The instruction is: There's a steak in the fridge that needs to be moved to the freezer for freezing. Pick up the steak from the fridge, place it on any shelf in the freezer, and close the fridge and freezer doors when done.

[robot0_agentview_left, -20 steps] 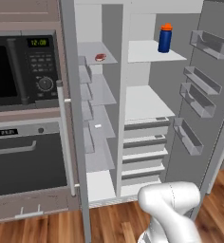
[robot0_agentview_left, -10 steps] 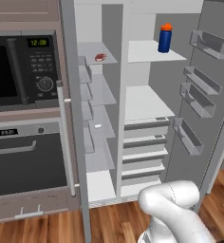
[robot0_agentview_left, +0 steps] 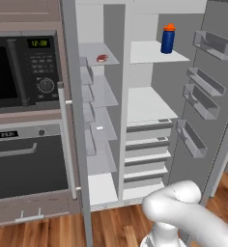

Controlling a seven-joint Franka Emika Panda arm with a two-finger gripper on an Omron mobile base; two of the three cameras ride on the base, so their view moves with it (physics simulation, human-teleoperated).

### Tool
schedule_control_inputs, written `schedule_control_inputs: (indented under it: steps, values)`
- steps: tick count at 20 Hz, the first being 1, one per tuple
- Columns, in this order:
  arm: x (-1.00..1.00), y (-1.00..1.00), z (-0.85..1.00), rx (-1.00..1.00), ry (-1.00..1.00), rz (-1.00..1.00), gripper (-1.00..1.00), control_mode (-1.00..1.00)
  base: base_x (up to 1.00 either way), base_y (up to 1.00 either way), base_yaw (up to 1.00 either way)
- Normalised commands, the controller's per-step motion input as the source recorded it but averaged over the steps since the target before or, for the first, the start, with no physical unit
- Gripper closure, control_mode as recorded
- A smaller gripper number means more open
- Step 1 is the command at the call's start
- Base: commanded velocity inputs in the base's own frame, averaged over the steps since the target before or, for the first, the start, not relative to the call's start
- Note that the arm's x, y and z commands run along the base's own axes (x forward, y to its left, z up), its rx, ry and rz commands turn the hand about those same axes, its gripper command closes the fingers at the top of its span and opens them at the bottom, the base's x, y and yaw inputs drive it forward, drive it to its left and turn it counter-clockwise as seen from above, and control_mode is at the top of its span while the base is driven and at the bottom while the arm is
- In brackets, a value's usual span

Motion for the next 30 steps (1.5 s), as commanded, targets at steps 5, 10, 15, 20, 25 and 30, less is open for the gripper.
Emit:
schedule_control_inputs:
  steps: [5,10,15,20,25,30]
  values:
    - [0.43,-0.35,-0.09,0.01,0.0,0.13,-1.0,-1.0,0.0,0.0,0.0]
    - [0.17,-0.47,-0.08,0.02,0.0,0.14,-1.0,-1.0,0.0,0.0,0.0]
    - [0.34,-0.14,-0.34,0.06,0.0,0.08,-1.0,-1.0,0.0,0.0,0.0]
    - [0.36,0.0,-0.3,0.09,0.0,0.0,-1.0,-1.0,0.0,0.0,0.0]
    - [0.31,0.0,-0.14,0.09,0.0,0.03,-1.0,-1.0,0.0,0.0,0.0]
    - [0.36,0.39,-0.44,0.05,0.0,0.12,-1.0,-1.0,0.0,0.0,0.0]
